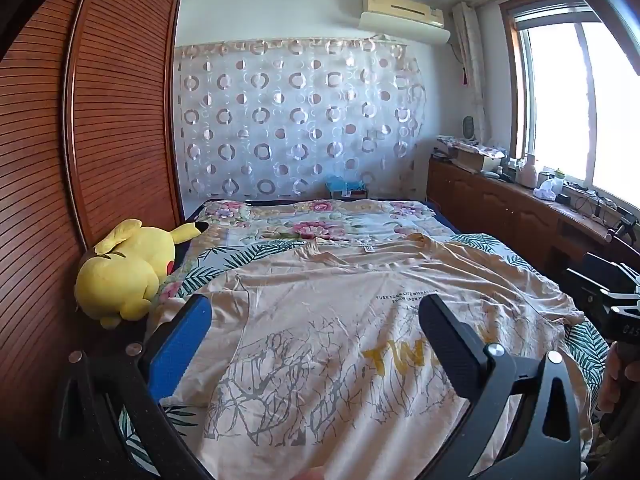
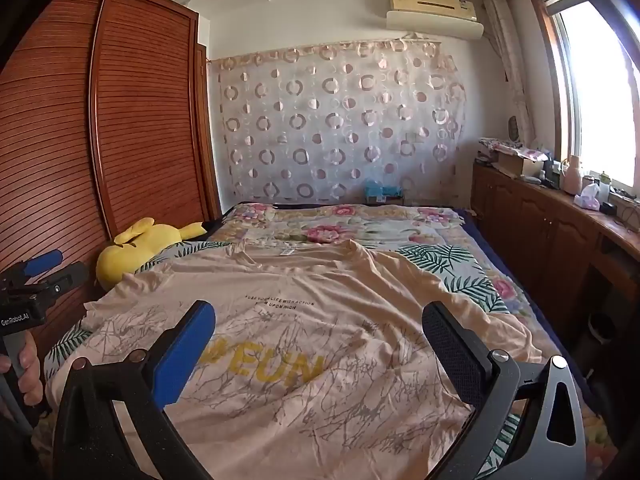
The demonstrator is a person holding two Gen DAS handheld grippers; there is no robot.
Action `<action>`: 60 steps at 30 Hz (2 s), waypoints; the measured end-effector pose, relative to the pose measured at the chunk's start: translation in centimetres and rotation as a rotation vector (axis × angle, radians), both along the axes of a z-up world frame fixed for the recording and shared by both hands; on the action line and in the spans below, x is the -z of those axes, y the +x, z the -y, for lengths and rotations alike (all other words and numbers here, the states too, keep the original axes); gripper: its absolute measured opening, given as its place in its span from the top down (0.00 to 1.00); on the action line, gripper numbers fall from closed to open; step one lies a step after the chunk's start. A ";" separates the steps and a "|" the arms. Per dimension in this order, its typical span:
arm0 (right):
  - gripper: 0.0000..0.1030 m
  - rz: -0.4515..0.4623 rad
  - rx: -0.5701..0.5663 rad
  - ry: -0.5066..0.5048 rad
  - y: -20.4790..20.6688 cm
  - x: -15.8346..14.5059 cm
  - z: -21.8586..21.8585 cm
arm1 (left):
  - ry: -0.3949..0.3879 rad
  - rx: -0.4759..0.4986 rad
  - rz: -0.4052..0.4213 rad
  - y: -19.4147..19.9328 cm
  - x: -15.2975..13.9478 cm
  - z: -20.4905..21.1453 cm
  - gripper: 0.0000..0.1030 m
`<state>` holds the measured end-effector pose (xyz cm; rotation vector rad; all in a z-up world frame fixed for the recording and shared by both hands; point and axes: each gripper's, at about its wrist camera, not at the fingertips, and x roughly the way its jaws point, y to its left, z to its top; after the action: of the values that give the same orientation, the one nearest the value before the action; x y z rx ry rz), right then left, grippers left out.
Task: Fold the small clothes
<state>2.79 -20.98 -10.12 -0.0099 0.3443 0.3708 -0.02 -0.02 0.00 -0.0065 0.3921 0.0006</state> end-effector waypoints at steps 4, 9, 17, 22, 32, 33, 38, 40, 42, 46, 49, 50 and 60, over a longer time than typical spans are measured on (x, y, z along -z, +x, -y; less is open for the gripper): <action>0.00 0.005 0.002 0.002 -0.1 0.0 0.0 | -0.005 -0.001 -0.005 0.0 0.0 -0.1 0.00; 0.00 0.005 0.002 0.003 -0.2 -0.2 -0.1 | -0.003 0.001 -0.001 0.0 0.0 -0.1 0.00; 0.00 0.008 0.000 0.008 -0.3 -0.2 0.2 | -0.003 -0.001 0.006 -0.5 -0.7 -0.2 0.00; 0.00 0.013 -0.002 0.005 -0.4 -0.2 0.0 | -0.004 0.004 0.009 -0.5 -0.6 -0.3 0.00; 0.00 0.020 0.005 0.005 -0.5 -0.1 0.0 | 0.003 0.001 0.012 -0.5 -0.7 -0.1 0.00; 0.00 0.020 0.004 0.005 -0.5 -0.1 0.0 | 0.003 0.003 0.013 -0.5 -0.7 -0.1 0.00; 0.00 0.019 0.002 0.004 -0.6 -0.1 -0.1 | 0.005 0.002 0.013 -0.5 -0.7 0.0 0.00; 0.00 0.019 0.002 0.003 -0.6 -0.1 -0.1 | 0.004 0.001 0.014 -0.7 -0.9 -0.1 0.00; 0.00 0.018 0.002 0.005 -0.6 -0.1 0.0 | 0.005 0.002 0.014 -0.7 -0.9 -0.1 0.00; 0.00 0.019 0.003 0.006 -0.6 -0.1 0.0 | 0.001 0.005 0.012 -0.8 -1.1 -0.2 0.00; 0.00 0.019 0.003 0.006 -0.6 -0.1 -0.1 | 0.000 0.006 0.015 -1.1 -1.5 0.0 0.00; 0.00 0.018 0.004 0.007 -0.6 -0.1 -0.1 | 0.000 0.005 0.014 -1.1 -1.4 0.0 0.00; 0.00 0.014 -0.002 0.014 -0.6 -0.3 0.2 | 0.000 0.011 0.016 -1.2 -1.7 0.0 0.00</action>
<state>2.22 -21.14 -9.84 0.0012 0.3276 0.3748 -1.23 -0.03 1.72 -0.0043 0.3759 -0.0103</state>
